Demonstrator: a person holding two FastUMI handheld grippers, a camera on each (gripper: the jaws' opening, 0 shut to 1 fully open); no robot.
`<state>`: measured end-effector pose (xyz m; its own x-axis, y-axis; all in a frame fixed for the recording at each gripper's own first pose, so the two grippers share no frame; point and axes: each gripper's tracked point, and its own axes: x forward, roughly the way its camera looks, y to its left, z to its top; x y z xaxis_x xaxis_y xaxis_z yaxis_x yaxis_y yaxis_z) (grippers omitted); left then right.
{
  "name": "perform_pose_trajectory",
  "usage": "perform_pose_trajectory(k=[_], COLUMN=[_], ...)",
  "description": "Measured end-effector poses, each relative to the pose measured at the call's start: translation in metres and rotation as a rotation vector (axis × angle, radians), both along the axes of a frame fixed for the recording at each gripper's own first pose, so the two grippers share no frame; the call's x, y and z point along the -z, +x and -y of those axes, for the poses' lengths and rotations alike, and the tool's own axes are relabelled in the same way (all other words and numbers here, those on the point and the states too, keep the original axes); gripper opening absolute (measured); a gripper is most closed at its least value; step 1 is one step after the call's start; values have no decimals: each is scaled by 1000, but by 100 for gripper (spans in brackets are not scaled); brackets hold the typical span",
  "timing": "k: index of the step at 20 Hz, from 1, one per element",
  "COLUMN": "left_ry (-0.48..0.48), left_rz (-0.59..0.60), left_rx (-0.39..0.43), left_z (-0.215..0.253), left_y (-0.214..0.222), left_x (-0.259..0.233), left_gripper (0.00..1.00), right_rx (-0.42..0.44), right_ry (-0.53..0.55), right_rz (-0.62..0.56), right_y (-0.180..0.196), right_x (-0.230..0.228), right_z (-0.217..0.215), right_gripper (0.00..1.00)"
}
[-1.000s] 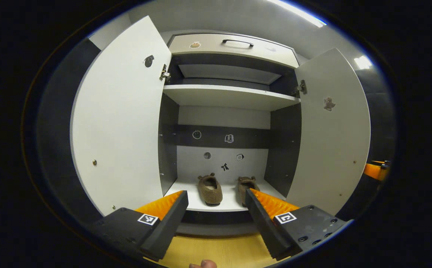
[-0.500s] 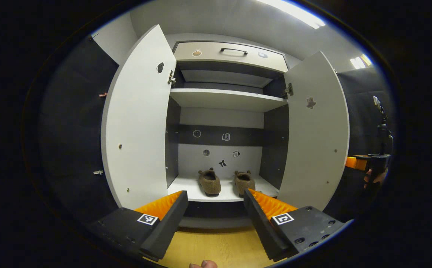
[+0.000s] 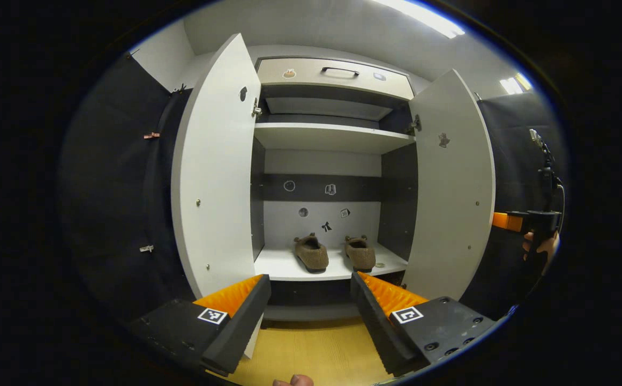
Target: Grab one shoe with the right hand and put it into the shoe cabinet, grab the other shoe with the left hand and put it into the shoe cabinet; then close the right door with the right hand and the left door with the left hand.
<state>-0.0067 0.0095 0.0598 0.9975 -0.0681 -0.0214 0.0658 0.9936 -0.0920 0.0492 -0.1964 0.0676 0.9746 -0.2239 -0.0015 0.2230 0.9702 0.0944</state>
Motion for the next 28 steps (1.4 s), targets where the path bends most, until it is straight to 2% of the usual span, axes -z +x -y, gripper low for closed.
perform_pose_trajectory(k=[9,20,28], left_ry=[-11,-27,-35], left_rz=[-8,-25,-30], left_rx=[-11,-79,-133], left_z=[-21,-56,-92], left_y=[-10,-21,-31], left_x=[9,16,16], left_gripper=[96,96,96], right_rx=[-84,-250,-276], right_ry=[-3,-18,-31], right_rz=[7,-16,-15], right_y=[7,47,80], right_x=[1,6,7], right_z=[-59,-149,-182], right_gripper=[97,98,97])
